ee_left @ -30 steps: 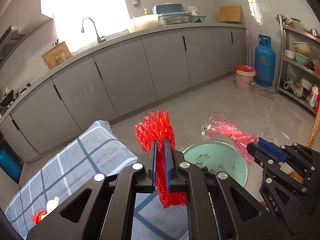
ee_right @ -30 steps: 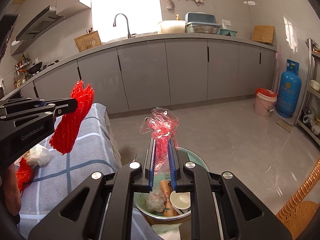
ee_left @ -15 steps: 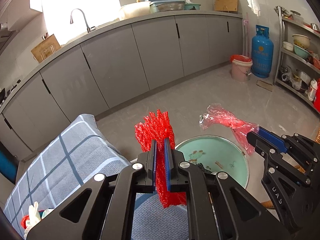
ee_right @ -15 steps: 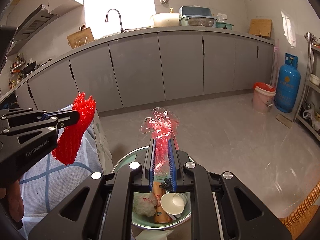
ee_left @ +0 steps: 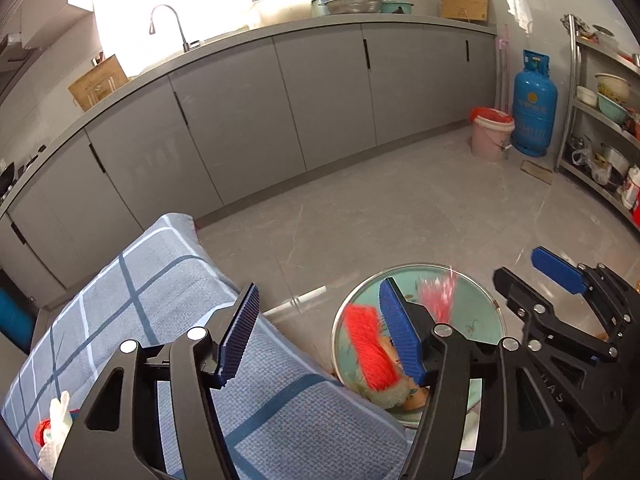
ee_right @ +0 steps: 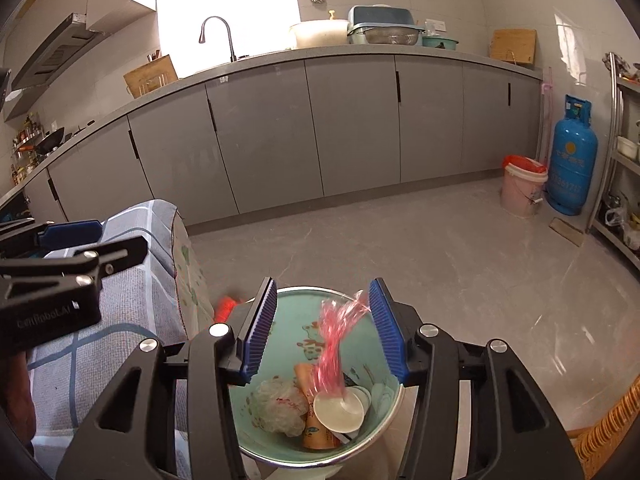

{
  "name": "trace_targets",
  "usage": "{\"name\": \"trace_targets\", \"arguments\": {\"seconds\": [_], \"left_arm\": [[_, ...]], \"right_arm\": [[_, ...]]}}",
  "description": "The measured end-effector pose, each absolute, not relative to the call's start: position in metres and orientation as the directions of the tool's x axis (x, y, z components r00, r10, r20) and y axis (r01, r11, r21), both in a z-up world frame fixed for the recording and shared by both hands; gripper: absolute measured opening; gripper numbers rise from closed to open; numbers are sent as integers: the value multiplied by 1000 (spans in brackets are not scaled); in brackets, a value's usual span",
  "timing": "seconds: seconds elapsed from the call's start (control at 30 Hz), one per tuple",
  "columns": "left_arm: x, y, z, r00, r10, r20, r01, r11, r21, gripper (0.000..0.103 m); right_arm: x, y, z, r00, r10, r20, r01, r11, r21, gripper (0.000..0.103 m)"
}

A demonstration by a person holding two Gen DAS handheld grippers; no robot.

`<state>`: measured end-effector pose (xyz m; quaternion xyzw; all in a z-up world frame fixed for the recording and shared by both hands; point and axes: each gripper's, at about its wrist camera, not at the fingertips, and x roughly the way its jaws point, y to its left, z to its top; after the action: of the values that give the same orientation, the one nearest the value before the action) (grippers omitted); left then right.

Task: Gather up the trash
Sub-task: 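Open both tools to drop the net and wrap into the basin, then move both open tools back over the remaining trash on the table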

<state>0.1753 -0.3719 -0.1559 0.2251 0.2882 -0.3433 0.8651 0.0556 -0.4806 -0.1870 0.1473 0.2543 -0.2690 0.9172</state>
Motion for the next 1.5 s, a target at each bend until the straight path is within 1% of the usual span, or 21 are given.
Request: {"name": "trace_targets", "arguments": {"seconds": [0.17,0.23,0.33,0.37,0.4,0.43,0.53,0.77,0.9,1.1,1.5], "left_arm": [[176,-353,-150,609,-450,-653,703,687,183,63],[173,-345,-148,616,-446,-649,696,694,183,63],[167,-333,-144,621,-441,-648,690,700,185,63],[166,-330,-143,623,-439,-647,687,702,186,66],[164,-325,-142,629,-434,-645,681,707,189,73],[163,-320,-140,636,-430,-641,674,714,190,75],[159,-306,-135,642,-425,-638,664,725,184,75],[156,-279,-127,656,-410,-634,636,752,172,75],[153,-263,-122,667,-405,-625,619,768,164,75],[150,-242,-116,678,-404,-614,604,783,151,75],[160,-197,-114,699,-364,-615,544,829,129,75]], "right_arm": [[41,-475,-184,713,-430,-554,585,800,132,51],[36,-471,-181,712,-433,-553,589,797,135,55],[32,-463,-178,714,-424,-556,583,800,138,55],[31,-459,-176,717,-420,-556,578,804,138,55],[31,-456,-175,719,-418,-555,575,807,136,56],[30,-452,-173,722,-415,-553,570,811,135,56],[32,-441,-167,732,-406,-547,555,821,133,60],[40,-412,-156,756,-366,-543,503,855,125,62],[42,-398,-150,765,-357,-536,483,869,111,66],[44,-381,-140,775,-348,-527,460,883,92,67],[54,-345,-136,789,-311,-530,403,913,63,71]]}}
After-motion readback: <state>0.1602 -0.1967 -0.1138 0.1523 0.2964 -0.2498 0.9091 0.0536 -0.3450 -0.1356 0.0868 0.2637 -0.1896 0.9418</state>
